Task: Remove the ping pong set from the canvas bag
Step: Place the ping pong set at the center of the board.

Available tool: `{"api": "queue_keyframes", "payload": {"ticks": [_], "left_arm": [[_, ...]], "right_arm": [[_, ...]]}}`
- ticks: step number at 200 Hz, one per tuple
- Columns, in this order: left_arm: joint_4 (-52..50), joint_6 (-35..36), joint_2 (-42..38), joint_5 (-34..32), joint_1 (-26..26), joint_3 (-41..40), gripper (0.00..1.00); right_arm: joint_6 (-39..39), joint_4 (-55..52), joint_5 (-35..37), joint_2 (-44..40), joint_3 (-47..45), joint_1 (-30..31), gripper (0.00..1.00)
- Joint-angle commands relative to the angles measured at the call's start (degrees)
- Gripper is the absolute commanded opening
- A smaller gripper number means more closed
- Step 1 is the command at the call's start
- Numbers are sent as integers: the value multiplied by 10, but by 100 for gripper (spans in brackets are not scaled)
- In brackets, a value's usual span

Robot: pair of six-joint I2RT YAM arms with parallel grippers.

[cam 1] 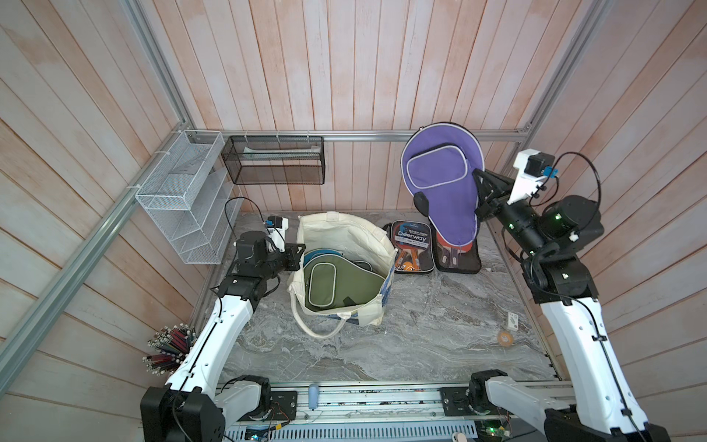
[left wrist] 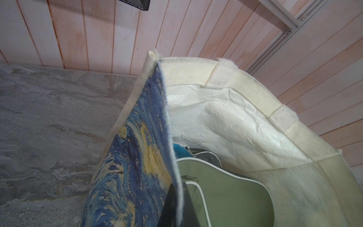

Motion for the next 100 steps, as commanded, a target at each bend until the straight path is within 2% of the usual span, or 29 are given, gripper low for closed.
{"api": "queue_keyframes", "payload": {"ticks": [1, 52, 100], "left_arm": [[59, 5, -2, 23, -5, 14, 0], [50, 11, -10, 19, -5, 14, 0], [58, 12, -9, 25, -5, 9, 0]], "right_arm": [[37, -57, 26, -40, -41, -19, 0], [109, -179, 75, -141, -188, -51, 0], [155, -256, 109, -198, -310, -58, 0]]}}
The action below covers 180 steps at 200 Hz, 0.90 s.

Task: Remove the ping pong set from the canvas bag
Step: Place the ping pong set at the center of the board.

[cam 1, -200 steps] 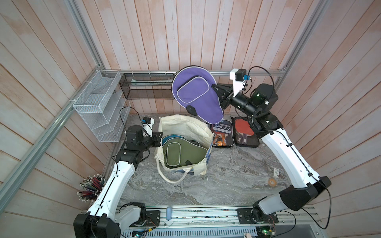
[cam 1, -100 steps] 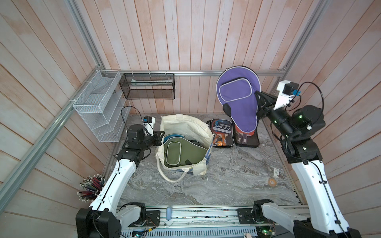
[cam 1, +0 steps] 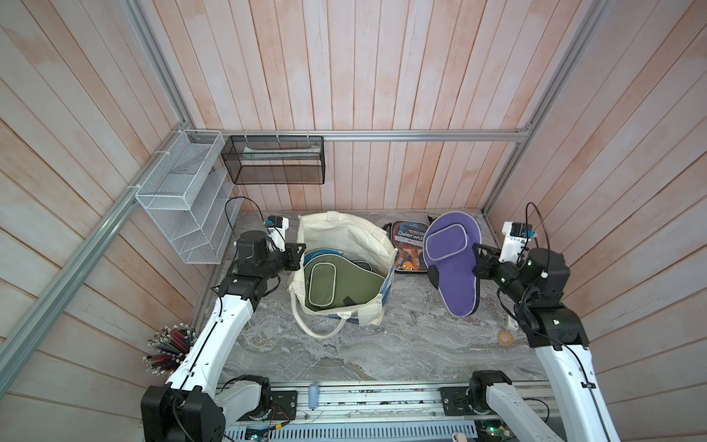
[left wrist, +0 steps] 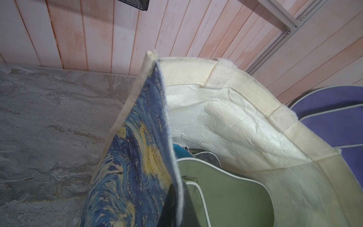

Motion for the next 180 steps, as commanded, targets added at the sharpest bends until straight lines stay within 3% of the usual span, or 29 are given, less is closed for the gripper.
{"api": "queue_keyframes", "payload": {"ticks": [1, 60, 128, 180], "left_arm": [[58, 11, -9, 24, -4, 9, 0], [59, 13, -7, 28, -4, 7, 0], [65, 11, -6, 28, -4, 4, 0], [73, 11, 4, 31, -2, 7, 0]], "right_arm": [[41, -44, 29, -29, -45, -3, 0], [51, -60, 101, -37, -149, -24, 0], [-11, -44, -53, 94, -148, -213, 0], [-25, -25, -36, 150, -129, -223, 0]]}}
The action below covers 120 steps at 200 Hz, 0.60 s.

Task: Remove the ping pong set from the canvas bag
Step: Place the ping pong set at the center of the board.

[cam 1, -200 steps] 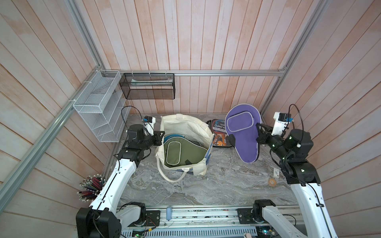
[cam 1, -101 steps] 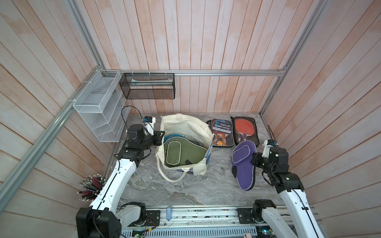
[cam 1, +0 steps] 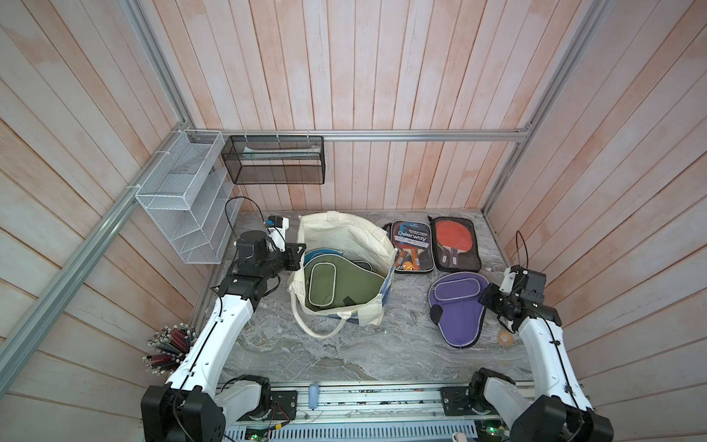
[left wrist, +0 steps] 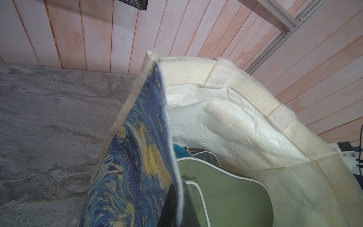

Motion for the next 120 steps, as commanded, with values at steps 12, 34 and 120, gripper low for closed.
{"api": "queue_keyframes", "payload": {"ticks": [12, 34, 120], "left_arm": [[75, 11, 7, 32, -3, 6, 0], [83, 11, 12, 36, -2, 4, 0], [110, 4, 18, 61, 11, -5, 0]], "right_arm": [[-21, 29, 8, 30, 27, -4, 0], [-29, 41, 41, 64, 26, -6, 0], [-52, 83, 142, 177, 42, -6, 0]]}}
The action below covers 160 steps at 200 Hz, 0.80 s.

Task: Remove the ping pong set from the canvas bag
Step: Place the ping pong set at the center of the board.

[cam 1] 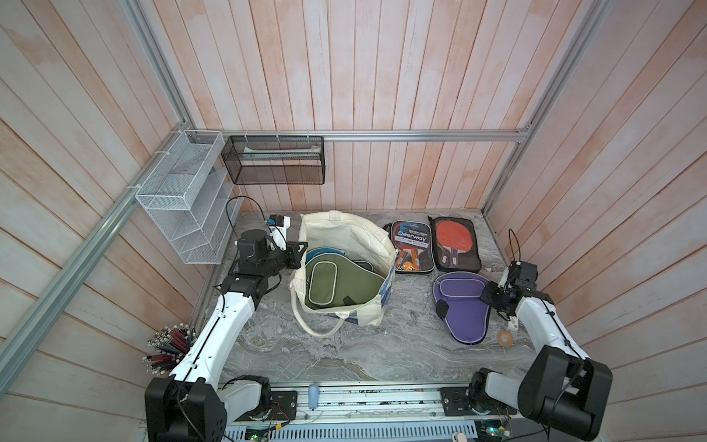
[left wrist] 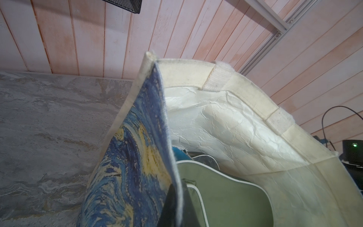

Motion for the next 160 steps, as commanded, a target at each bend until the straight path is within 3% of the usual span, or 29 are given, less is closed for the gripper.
{"api": "queue_keyframes", "payload": {"ticks": [1, 89, 141, 160], "left_arm": [[69, 4, -1, 32, 4, 2, 0], [70, 0, -4, 35, 9, -1, 0], [70, 0, -2, 34, 9, 0, 0], [70, -1, -2, 35, 10, -1, 0]], "right_arm": [[-17, 28, 38, 27, 16, -3, 0], [-18, 58, 9, 73, 3, -2, 0], [-13, 26, -11, 49, 33, 0, 45], [-12, 8, -10, 32, 49, 2, 54]]}}
